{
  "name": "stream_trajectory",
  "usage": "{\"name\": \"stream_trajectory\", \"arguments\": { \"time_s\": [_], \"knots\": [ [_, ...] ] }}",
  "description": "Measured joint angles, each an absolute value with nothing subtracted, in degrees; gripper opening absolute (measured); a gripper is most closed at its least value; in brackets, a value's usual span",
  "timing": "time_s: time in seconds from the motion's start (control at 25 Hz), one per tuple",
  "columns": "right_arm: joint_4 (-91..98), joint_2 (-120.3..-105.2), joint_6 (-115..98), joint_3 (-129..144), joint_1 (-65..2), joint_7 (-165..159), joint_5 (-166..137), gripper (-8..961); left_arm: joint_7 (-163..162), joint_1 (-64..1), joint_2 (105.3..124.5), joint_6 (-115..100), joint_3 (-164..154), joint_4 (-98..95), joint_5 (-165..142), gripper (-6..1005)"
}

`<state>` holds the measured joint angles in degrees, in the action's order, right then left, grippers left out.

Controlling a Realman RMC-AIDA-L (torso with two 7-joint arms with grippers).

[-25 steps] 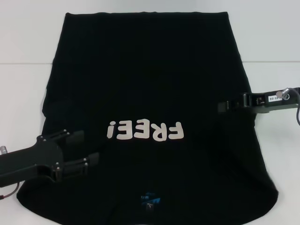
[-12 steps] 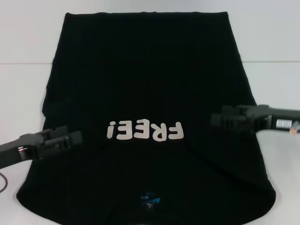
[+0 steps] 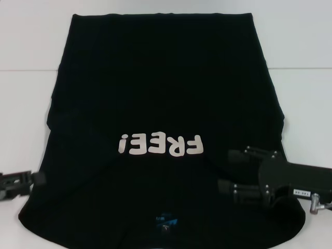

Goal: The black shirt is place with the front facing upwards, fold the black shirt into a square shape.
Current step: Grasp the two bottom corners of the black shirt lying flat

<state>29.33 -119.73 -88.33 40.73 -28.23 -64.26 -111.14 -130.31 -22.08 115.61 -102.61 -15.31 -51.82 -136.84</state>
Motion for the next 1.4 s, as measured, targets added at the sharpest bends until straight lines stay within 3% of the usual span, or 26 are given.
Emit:
{"name": "stream_trajectory", "arguments": {
  "time_s": [0.36, 1.4],
  "knots": [
    [28.32, -119.73, -88.82, 41.03, -27.81, -62.51, -112.29, 858, -139.57, -25.76, 113.78, -104.27, -16.04, -56.84, -151.32, 800],
    [28.74, -119.70, -89.18, 41.48, -27.68, -62.46, -112.32, 853, -138.70, -27.14, 114.12, -97.38, -19.81, -51.30, -152.84, 799]
  ]
}}
